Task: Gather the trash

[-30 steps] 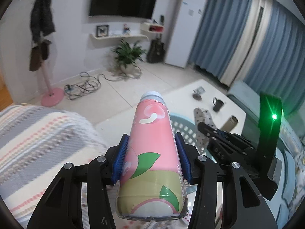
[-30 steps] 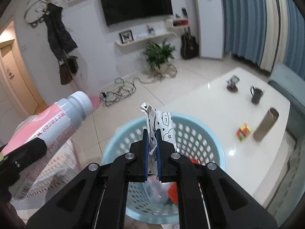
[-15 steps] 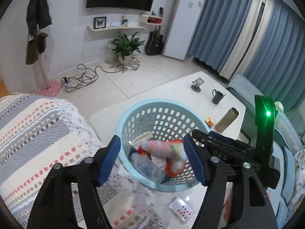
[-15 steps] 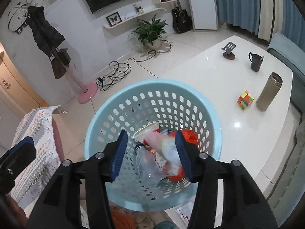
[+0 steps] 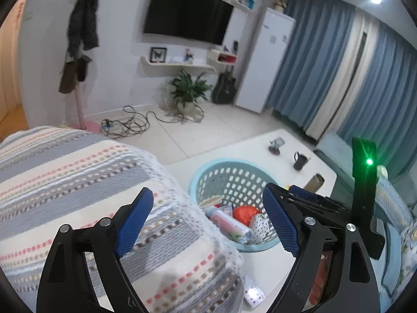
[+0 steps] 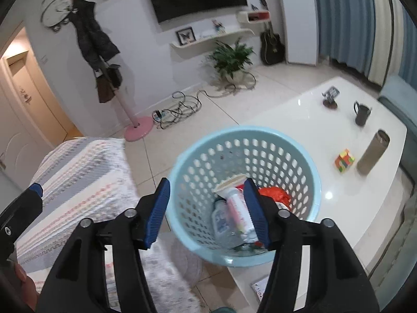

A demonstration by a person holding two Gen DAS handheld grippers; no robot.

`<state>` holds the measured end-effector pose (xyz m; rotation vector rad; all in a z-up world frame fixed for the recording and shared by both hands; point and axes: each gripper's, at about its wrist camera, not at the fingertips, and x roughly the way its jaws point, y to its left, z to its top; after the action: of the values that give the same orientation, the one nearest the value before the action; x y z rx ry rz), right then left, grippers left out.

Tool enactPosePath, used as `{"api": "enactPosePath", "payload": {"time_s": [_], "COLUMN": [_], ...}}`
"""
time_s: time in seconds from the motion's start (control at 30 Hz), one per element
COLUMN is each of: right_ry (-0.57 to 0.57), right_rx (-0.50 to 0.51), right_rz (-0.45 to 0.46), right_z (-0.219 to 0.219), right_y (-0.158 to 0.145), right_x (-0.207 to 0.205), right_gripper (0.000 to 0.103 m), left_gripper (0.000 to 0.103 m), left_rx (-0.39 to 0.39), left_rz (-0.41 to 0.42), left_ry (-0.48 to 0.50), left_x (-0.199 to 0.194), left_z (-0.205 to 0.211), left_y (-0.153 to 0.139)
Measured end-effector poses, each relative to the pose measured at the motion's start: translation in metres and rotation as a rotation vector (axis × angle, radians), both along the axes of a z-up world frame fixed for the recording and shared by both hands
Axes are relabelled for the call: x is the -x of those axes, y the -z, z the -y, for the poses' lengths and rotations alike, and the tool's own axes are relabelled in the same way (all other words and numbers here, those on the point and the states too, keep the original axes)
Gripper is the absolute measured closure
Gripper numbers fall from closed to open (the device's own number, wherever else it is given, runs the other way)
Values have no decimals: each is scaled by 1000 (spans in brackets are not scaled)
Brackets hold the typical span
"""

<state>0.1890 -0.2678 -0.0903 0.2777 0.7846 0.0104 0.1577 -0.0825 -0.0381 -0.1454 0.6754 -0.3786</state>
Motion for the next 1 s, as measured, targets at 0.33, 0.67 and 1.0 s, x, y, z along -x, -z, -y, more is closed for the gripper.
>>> {"api": "enactPosePath", "payload": {"time_s": [0.33, 0.67, 1.0], "right_ry": [-13, 35, 42], "right_rx": [106, 197, 225], "right_rz": [156, 326, 367], "right_z": [-54, -71, -77], "right_y": [-50, -70, -59], "right_x": [52, 101, 116], "right_gripper": [39, 30, 28], "left_gripper": [17, 10, 9], "left_rx": [-25, -114, -169], "left_rz": [114, 277, 301], "left_ry": [-183, -360, -470], "left_x": [53, 99, 103], "left_z": [-49, -75, -89], "left_y": [-17, -18, 16]}}
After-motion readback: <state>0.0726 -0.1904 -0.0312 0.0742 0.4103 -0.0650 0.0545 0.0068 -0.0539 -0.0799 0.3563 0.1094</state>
